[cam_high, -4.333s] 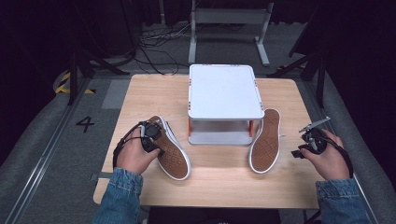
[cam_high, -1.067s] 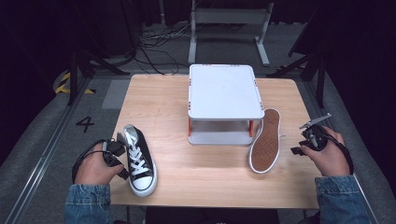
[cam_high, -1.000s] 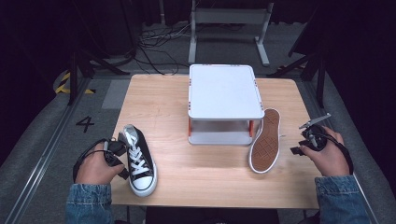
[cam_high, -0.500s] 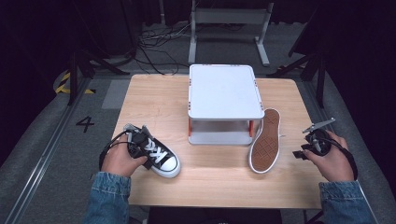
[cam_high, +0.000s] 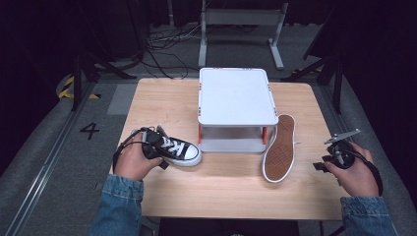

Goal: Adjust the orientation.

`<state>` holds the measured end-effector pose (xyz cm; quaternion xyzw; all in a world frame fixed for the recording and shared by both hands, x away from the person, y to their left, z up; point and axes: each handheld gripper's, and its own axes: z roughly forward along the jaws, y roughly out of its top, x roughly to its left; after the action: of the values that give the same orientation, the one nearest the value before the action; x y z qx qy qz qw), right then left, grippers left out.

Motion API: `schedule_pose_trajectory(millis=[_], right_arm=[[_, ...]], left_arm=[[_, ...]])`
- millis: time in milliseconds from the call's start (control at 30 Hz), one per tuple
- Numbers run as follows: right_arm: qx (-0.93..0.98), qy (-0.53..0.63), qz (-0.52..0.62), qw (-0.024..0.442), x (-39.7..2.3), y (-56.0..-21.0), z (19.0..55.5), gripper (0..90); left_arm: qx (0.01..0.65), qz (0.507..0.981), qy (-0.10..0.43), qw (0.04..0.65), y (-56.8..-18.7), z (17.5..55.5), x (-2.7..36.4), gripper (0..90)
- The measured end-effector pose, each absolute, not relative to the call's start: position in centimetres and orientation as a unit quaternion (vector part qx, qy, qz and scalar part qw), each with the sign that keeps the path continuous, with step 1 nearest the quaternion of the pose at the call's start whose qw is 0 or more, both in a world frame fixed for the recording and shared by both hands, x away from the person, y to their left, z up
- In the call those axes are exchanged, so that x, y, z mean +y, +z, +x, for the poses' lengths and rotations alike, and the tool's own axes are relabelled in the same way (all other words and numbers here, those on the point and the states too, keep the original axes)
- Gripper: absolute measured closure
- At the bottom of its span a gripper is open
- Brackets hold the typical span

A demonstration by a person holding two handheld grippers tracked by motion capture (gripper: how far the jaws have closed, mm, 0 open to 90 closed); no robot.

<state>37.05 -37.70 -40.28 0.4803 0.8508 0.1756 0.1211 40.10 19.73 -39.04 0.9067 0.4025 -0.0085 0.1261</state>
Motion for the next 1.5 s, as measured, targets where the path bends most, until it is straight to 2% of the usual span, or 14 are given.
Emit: schedule_pose_trajectory(millis=[133, 300, 467, 600, 667, 767, 900, 1100, 1167, 1267, 1500], right_arm=[[0.852, 0.178, 0.477, 0.125, -37.6, -40.3, 37.2, 51.0], [0.853, 0.176, 0.475, 0.124, -37.5, -40.6, 36.5, 51.0], [0.848, 0.173, 0.484, 0.125, -38.1, -40.8, 35.4, 50.6], [0.847, 0.171, 0.488, 0.125, -38.5, -41.0, 34.9, 49.7], [0.846, 0.17, 0.49, 0.125, -38.7, -41.1, 34.7, 49.6], [0.846, 0.169, 0.49, 0.127, -38.9, -41.0, 34.7, 49.5], [0.847, 0.17, 0.487, 0.128, -38.8, -40.9, 35.0, 49.5], [0.855, 0.174, 0.47, 0.131, -37.5, -40.6, 36.4, 49.5], [0.86, 0.175, 0.461, 0.13, -36.8, -40.6, 36.9, 49.5], [0.866, 0.175, 0.45, 0.127, -36.1, -40.7, 37.4, 49.5], [0.865, 0.174, 0.453, 0.126, -36.1, -40.8, 37.5, 49.1]], left_arm=[[0.389, 0.911, 0.031, 0.135, -37.3, 39.8, 20.9, 37.0], [0.372, 0.914, 0.08, 0.144, -37.1, 41.2, 21.4, 32.6], [0.346, 0.931, 0.078, 0.09, -39.1, 43.2, 20.6, 31.8], [0.331, 0.939, 0.063, 0.069, -40.4, 44.1, 20.3, 38.5], [0.32, 0.943, 0.064, 0.059, -40.7, 44.3, 20.0, 45.6], [0.326, 0.942, 0.068, 0.051, -40.3, 43.9, 20.4, 62.2], [0.358, 0.93, 0.056, 0.062, -39.9, 43.0, 21.1, 75.3], [0.426, 0.9, 0.061, 0.065, -39.8, 41.5, 22.7, 81.7], [0.424, 0.902, 0.046, 0.074, -39.7, 41.0, 22.3, 81.2], [0.384, 0.917, -0.011, 0.103, -39.5, 40.1, 21.0, 67.0], [0.337, 0.934, -0.029, 0.118, -38.8, 39.4, 17.3, 53.2]])
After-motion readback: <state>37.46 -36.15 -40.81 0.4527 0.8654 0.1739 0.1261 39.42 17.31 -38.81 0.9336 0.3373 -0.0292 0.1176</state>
